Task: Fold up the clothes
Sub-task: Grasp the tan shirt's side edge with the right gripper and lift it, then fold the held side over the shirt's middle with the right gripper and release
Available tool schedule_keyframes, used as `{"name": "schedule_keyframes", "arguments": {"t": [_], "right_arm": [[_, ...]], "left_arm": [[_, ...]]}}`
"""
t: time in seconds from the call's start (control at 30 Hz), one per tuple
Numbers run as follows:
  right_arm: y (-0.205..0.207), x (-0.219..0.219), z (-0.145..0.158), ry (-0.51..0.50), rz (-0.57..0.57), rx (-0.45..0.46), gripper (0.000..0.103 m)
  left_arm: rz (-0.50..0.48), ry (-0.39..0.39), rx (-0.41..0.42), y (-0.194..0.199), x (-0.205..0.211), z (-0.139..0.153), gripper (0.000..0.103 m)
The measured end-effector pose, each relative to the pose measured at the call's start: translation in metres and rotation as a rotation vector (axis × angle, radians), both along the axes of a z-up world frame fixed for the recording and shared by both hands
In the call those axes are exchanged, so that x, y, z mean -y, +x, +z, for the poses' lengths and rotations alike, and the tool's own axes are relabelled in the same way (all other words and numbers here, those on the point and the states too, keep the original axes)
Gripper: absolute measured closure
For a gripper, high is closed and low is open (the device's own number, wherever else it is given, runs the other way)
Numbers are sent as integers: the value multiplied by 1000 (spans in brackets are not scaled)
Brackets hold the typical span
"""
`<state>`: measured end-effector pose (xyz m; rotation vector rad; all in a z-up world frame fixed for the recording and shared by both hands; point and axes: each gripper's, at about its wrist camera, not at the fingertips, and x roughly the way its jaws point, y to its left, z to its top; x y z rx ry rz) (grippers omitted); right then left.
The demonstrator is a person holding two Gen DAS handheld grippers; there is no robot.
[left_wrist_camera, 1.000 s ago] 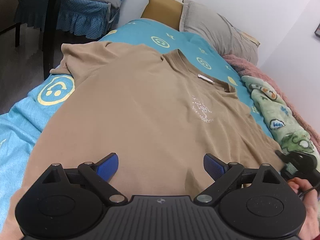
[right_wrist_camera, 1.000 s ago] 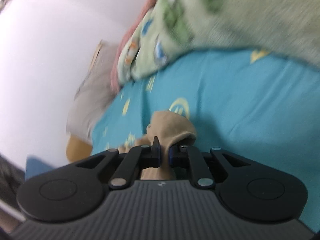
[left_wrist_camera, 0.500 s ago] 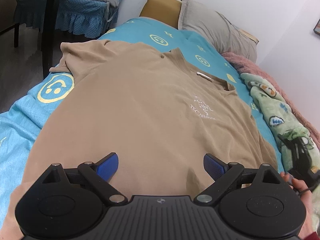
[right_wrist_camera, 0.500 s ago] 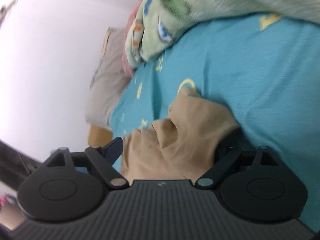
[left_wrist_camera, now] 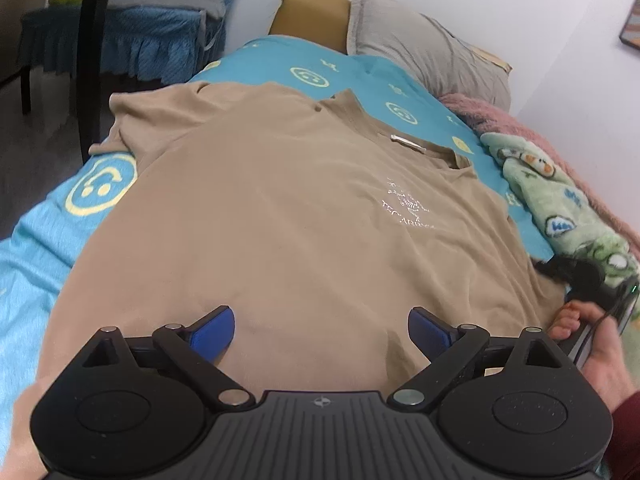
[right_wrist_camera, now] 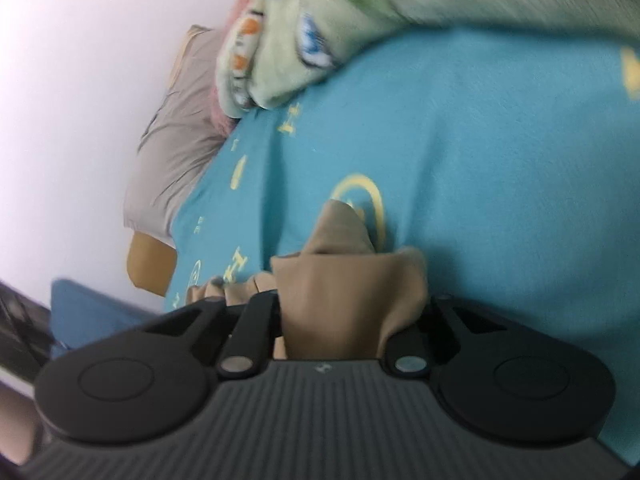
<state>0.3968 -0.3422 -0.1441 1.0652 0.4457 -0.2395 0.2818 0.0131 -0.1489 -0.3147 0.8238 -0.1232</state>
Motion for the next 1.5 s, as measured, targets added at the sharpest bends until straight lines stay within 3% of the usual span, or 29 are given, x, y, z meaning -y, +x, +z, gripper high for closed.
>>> {"name": "schedule_keyframes", "arguments": {"t": [0.13, 0.47, 0.63, 0.83, 0.97, 1.07, 1.17, 1.33, 1.5], "right_arm": [[5, 4, 40, -272, 21, -5, 92], [30, 9, 118, -675, 11, -64, 93], [36, -55, 162, -772, 81, -8, 96], [48, -178, 200, -950, 265, 67, 97], [62, -257, 195, -1003, 390, 76, 97], [81, -302, 167, -1038, 476, 43, 97], [98, -329, 133, -1059, 544, -6, 97], [119, -330, 96, -991, 556, -86, 96], [129, -313, 86, -902, 592, -95, 92]], "left_arm": [[-4, 35, 12, -2, 4, 2, 8], [34, 17, 27, -5, -11, 16, 8], [63, -18, 51, -7, -25, 32, 8], [96, -32, 93, -15, -48, 55, 8], [138, -1, 147, -20, -73, 66, 8], [181, 14, 157, -20, -91, 68, 8], [215, -23, 116, -11, -105, 58, 8], [197, -23, 68, 11, -101, 42, 9], [158, -13, 45, 20, -93, 25, 9]]}}
